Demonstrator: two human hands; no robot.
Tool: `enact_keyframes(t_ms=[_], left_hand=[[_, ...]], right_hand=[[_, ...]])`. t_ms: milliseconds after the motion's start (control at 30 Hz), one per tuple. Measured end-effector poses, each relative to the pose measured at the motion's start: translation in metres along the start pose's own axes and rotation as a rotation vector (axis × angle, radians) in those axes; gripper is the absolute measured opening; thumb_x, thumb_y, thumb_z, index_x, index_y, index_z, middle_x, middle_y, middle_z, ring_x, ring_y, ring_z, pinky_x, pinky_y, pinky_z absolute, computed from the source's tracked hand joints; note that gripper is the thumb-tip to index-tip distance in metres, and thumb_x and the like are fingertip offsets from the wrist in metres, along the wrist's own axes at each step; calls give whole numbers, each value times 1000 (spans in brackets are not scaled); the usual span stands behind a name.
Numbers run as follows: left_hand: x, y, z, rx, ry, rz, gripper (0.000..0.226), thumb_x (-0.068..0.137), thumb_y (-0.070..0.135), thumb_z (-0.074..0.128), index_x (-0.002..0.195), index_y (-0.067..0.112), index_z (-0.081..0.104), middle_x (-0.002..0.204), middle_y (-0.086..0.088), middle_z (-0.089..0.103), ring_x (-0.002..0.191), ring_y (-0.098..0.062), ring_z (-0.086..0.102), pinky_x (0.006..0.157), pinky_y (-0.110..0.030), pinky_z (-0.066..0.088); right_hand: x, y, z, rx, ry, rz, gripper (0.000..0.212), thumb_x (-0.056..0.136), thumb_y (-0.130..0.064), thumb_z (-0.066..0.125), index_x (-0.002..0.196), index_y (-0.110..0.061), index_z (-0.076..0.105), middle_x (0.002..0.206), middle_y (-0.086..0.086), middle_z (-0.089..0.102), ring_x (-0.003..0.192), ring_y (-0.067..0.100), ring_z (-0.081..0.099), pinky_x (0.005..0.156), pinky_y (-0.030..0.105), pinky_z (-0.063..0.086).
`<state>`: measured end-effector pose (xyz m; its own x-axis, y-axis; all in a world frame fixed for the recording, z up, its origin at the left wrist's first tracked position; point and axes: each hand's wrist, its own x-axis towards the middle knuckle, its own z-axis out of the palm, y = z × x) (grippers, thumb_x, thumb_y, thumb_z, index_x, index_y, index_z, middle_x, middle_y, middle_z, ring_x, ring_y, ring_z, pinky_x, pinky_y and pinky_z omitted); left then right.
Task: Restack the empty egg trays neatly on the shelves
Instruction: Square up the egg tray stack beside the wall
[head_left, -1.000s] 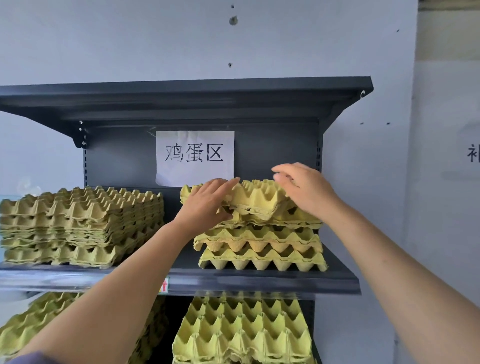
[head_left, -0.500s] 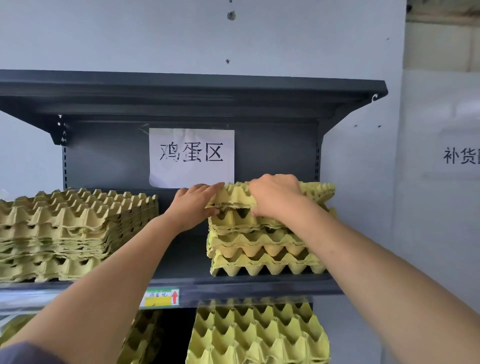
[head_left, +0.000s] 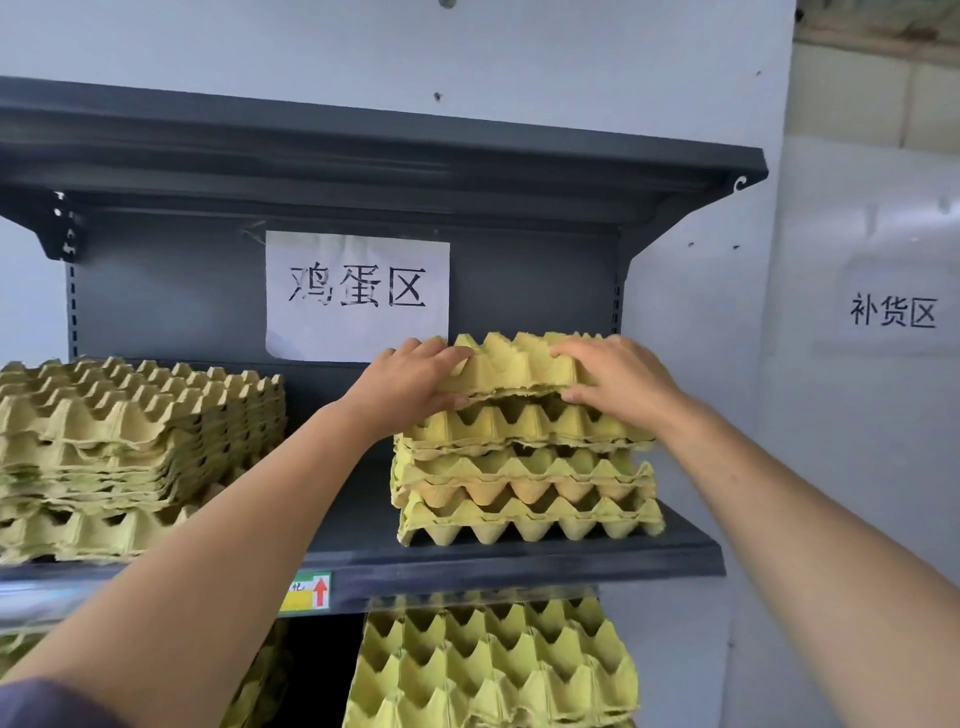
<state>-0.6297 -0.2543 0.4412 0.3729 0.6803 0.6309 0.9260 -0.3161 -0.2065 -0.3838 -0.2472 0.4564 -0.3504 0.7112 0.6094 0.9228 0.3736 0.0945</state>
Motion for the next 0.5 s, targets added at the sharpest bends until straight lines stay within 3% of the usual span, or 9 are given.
enact_keyframes(t_ms=[133,333,467,500], left_hand=[[-1,5,11,20,-79,-49,58,95,45,42,146,26,22,134,-2,44,122,-24,43,100,-36,32],[0,23,17,18,-101,-104,60,91,54,44,144,31,25,141,4,43,131,-22,37,106,-40,25],[-5,33,23,81,-123,-122,71,83,65,47,141,28,27,137,2,44,126,-23,42,101,-41,31],[-6,35,25,116,-115,-126,73,83,65,47,142,28,25,137,2,43,126,-23,41,101,-41,31]], right_hand=[[1,11,16,-2,-53,-60,51,93,-38,56,141,-36,40,129,-2,56,122,23,46,100,41,39],[1,29,24,-41,-106,-76,58,92,-47,54,144,-33,32,140,-3,49,129,24,42,105,43,34],[-9,28,39,17,-199,-62,66,87,-55,55,142,-28,30,117,-1,60,132,27,36,95,44,44],[-10,27,40,11,-201,-61,74,84,-58,57,144,-27,26,123,-1,58,135,28,32,98,45,42]])
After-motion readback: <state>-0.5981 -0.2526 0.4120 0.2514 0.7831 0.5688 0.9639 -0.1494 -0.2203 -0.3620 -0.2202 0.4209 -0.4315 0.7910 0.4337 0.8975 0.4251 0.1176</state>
